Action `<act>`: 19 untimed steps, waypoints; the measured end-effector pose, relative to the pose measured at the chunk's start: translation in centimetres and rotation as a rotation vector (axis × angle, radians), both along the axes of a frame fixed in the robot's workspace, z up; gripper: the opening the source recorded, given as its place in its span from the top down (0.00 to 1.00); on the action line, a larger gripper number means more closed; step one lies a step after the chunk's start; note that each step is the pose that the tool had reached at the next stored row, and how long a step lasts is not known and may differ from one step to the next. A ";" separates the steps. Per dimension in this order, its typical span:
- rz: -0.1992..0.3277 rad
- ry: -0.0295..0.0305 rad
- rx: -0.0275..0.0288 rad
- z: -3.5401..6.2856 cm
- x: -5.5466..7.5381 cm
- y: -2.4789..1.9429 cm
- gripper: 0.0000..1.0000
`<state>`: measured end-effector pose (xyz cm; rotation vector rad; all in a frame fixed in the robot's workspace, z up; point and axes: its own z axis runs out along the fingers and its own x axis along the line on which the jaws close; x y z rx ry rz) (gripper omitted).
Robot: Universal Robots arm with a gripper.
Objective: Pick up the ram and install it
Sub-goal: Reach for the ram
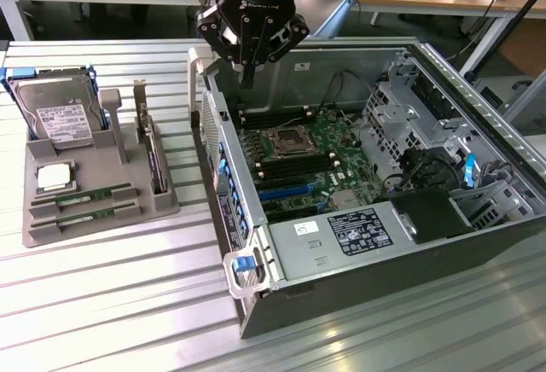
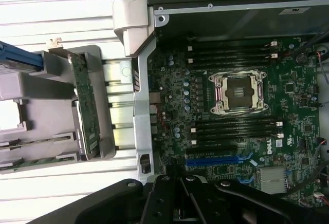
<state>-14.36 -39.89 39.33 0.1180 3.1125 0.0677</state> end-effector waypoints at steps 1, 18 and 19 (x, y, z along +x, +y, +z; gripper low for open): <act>0.000 0.0000 -0.0001 0.00 0.0 0.00 0.89; 0.000 0.0000 0.0000 0.00 -0.6 0.00 0.89; 0.000 0.0000 0.0000 0.00 -0.6 0.00 0.89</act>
